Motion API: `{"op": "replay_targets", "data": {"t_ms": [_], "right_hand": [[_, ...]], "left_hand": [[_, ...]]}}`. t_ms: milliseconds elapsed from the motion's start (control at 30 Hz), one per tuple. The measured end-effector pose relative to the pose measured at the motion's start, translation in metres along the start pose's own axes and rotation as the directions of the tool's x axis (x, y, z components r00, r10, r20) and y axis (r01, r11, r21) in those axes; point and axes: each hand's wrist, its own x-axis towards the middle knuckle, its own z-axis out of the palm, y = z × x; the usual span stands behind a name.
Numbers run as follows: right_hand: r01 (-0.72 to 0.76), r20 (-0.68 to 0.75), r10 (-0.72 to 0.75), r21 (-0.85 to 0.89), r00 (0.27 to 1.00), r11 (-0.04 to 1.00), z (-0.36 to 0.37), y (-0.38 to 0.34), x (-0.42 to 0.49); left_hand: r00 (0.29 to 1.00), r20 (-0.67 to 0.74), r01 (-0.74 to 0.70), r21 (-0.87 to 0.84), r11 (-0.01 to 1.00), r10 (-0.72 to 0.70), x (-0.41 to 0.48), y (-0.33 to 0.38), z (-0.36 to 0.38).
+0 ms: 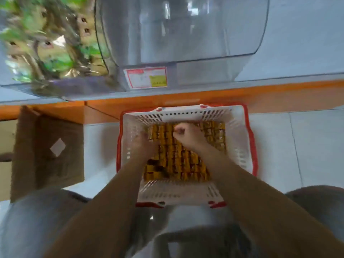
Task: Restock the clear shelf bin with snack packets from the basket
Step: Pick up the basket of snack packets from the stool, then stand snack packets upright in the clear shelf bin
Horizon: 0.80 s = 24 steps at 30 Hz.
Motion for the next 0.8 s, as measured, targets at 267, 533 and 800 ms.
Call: {"op": "replay_targets", "data": {"t_ms": [267, 533, 800], "right_hand": [[0.206, -0.112, -0.248, -0.294, 0.962, 0.933, 0.097, 0.046, 0.090], [0.206, -0.169, -0.359, -0.569, 0.918, 0.796, 0.115, 0.060, 0.106], [0.325, -0.078, -0.446, -0.574, 0.892, 0.752, 0.104, 0.061, 0.101]], "left_hand": [[0.988, -0.120, -0.112, -0.166, 0.980, 0.092, 0.093, -0.045, 0.071], [0.986, -0.112, -0.148, -0.203, 0.968, 0.127, 0.103, -0.067, 0.076], [0.946, -0.014, -0.317, -0.233, 0.920, 0.323, 0.095, -0.078, 0.063]]}}
